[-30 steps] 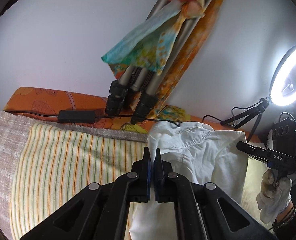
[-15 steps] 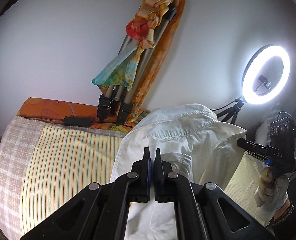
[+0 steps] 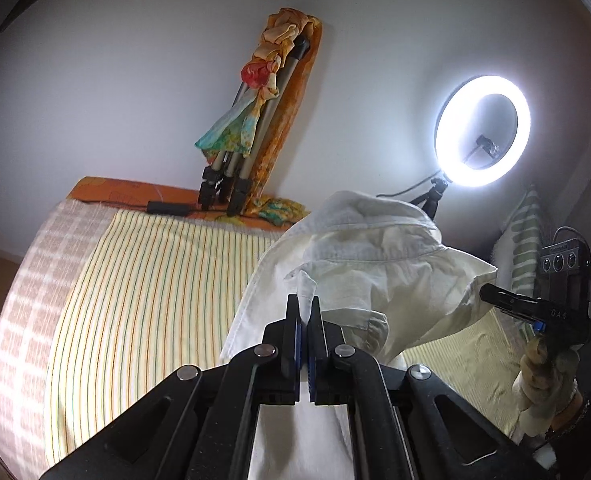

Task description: Fold small clothes

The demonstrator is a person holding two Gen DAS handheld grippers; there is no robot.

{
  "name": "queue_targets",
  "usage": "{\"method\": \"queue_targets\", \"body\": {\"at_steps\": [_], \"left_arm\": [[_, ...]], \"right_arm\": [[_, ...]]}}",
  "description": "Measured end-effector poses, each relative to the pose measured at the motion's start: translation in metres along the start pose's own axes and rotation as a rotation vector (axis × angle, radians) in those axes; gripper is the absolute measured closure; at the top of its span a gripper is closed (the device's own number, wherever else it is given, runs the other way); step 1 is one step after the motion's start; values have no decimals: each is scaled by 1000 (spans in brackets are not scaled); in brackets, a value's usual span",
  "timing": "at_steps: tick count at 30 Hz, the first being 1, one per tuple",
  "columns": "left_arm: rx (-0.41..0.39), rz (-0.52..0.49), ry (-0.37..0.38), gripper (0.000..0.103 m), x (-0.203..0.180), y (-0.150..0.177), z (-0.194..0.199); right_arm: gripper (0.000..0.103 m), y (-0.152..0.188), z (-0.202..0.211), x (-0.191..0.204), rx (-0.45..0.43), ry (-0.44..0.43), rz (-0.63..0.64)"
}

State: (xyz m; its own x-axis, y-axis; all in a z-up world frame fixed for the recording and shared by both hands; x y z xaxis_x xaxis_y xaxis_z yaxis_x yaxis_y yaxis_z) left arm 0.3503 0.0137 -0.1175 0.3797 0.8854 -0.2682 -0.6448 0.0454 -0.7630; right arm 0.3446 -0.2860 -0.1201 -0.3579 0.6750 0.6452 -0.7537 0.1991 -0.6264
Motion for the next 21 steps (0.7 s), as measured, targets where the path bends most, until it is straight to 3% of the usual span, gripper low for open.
{"method": "queue_targets", "body": {"at_steps": [8, 14, 21], "left_arm": [[27, -50, -25, 103, -21, 64, 28], [49, -78, -28, 103, -31, 104, 37], [94, -146, -48, 101, -31, 148, 59]], "right_arm": [[100, 72, 17, 0, 36, 22, 38], [100, 106, 17, -8, 60, 33, 40], [97, 138, 15, -16, 111, 134, 112]]}}
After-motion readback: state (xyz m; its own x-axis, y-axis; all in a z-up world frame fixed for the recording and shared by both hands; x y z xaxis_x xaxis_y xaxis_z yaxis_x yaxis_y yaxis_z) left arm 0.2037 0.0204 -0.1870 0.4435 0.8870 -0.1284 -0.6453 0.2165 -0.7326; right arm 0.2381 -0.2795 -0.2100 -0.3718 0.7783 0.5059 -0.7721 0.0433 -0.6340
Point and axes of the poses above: each gripper's, at about its wrist camera, not at the fingertips, and z roughly against the way its jaws point, x to its left, y to its underside, the point moved 6 cm from there along -z, roughly the way its jaws point, and after that the axes turned 10 degrees about -z, right-handed, at the moved point
